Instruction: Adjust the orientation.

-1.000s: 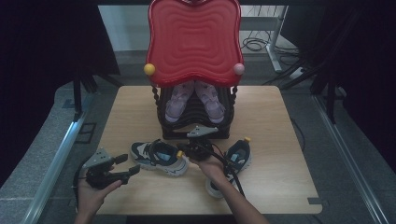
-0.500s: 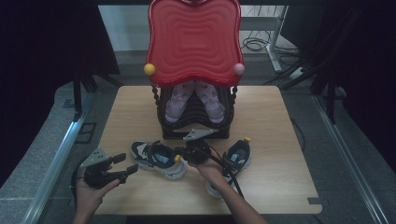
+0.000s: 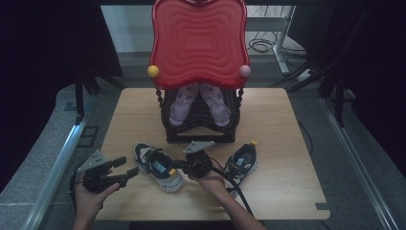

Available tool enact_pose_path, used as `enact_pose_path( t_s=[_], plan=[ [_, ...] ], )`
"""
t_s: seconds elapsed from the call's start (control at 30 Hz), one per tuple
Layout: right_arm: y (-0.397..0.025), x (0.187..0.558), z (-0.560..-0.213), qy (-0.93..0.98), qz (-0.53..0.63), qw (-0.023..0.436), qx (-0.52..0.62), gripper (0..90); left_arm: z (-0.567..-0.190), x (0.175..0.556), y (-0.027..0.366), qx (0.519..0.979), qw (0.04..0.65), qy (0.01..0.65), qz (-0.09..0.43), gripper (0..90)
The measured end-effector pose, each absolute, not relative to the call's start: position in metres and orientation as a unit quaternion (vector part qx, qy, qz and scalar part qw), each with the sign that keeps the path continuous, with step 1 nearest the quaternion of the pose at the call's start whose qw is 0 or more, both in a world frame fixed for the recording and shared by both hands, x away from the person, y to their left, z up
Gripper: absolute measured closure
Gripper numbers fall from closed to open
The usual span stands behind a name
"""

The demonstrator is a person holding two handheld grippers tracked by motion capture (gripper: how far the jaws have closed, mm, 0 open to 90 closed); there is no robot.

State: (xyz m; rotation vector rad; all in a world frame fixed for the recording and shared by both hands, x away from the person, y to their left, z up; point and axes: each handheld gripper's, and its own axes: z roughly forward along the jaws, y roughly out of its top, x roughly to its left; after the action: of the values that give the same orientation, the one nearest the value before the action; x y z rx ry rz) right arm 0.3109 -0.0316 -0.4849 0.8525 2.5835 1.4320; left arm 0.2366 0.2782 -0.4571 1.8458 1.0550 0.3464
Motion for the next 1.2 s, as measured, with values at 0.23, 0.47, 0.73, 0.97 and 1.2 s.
enact_pose_path(
  t_s=[0.23, 0.47, 0.73, 0.97, 1.2],
  plan=[
    [-0.026, 0.304, -0.485, 0.844, 0.467, 0.022, 0.264, 89.8, -0.457, 0.237, 0.279, 0.755, 0.474, 0.431, 0.140, 31.6],
    [-0.023, 0.299, -0.486, 0.846, 0.469, 0.010, 0.254, 89.8, -0.455, 0.236, 0.283, 0.749, 0.478, 0.435, 0.145, 31.7],
    [-0.018, 0.292, -0.489, 0.843, 0.479, -0.013, 0.244, 89.7, -0.455, 0.235, 0.285, 0.748, 0.478, 0.437, 0.146, 31.8],
    [-0.012, 0.288, -0.490, 0.844, 0.482, -0.026, 0.235, 89.7, -0.454, 0.235, 0.288, 0.745, 0.479, 0.440, 0.147, 32.0],
    [-0.007, 0.285, -0.491, 0.843, 0.486, -0.036, 0.229, 89.7, -0.453, 0.235, 0.290, 0.741, 0.491, 0.438, 0.137, 32.1]
  ],
)
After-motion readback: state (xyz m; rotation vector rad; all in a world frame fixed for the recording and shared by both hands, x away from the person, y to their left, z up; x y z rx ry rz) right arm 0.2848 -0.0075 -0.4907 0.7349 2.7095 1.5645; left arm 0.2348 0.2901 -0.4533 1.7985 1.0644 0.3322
